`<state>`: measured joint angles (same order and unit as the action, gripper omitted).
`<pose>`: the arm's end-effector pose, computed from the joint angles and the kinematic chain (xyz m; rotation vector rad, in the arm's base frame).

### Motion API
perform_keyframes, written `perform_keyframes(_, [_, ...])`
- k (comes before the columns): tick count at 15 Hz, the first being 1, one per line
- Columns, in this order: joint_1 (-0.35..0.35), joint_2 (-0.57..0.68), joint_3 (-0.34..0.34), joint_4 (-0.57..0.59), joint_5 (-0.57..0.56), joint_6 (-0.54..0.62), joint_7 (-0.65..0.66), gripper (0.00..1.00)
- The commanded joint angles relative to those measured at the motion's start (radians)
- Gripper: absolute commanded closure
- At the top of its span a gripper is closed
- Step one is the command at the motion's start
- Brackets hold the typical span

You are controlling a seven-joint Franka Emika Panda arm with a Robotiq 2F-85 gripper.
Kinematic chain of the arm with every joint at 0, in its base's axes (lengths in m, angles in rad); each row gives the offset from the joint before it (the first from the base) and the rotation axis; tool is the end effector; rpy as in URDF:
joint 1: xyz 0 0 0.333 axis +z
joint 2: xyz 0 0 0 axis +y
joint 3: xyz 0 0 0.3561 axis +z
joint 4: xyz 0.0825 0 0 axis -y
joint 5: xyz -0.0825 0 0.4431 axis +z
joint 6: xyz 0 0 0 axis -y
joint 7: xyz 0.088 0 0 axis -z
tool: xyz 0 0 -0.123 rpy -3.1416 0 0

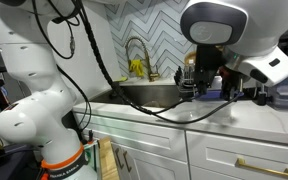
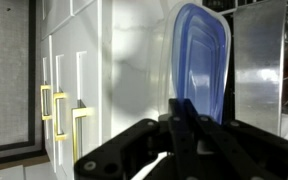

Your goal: Put the blue lid on the lunch box

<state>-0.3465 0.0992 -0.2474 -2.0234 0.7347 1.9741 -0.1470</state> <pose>0.5423 -0.2997 0.4003 -2.3100 0.9713 -0.1318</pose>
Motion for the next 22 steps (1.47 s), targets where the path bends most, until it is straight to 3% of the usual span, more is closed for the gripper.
perform_keyframes(1, [0.008, -0.042, -0.016, -0.029, 0.010, -0.004, -0.013, 0.98])
perform_keyframes(12, [0.028, -0.036, -0.008, -0.055, 0.076, 0.000, -0.029, 0.98])
perform_keyframes(22, [0.034, -0.013, -0.009, -0.064, 0.060, 0.022, -0.015, 0.98])
